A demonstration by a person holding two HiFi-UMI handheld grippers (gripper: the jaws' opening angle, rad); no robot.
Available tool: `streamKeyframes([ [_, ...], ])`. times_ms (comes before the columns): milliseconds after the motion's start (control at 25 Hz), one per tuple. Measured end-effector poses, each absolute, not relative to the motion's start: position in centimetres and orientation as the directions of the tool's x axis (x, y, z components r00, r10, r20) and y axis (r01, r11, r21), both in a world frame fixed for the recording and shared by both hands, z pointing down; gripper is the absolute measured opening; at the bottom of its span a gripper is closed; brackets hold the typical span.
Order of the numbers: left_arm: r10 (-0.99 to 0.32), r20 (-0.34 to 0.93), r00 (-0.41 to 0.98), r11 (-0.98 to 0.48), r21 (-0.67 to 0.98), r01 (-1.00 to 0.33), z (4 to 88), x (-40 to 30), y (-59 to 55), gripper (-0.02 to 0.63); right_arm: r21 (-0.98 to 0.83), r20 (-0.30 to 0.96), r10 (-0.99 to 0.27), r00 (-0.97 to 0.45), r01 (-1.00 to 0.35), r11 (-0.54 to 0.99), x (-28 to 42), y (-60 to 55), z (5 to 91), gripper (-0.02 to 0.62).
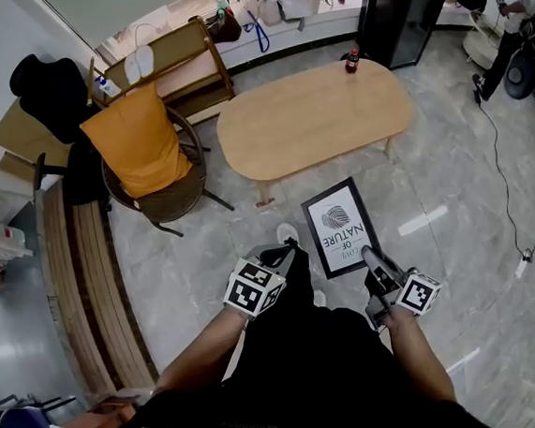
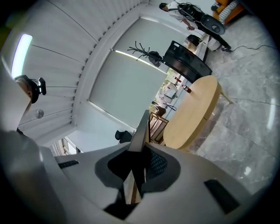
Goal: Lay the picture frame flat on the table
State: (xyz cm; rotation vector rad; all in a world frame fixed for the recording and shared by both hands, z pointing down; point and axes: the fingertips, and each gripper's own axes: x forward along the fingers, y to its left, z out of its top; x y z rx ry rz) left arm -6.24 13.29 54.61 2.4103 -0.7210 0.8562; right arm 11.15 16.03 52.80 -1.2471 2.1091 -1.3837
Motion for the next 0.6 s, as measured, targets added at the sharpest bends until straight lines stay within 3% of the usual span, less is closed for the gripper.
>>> streamKeyframes([
  [600, -0.345, 0.602, 0.72, -0.763, 0.267, -0.589, 53.2, -3.9, -15.5, 0.006, -0.848, 0.207, -0.792, -0.574, -0.51, 0.148, 12.0, -9.6, 51.0, 0.034],
])
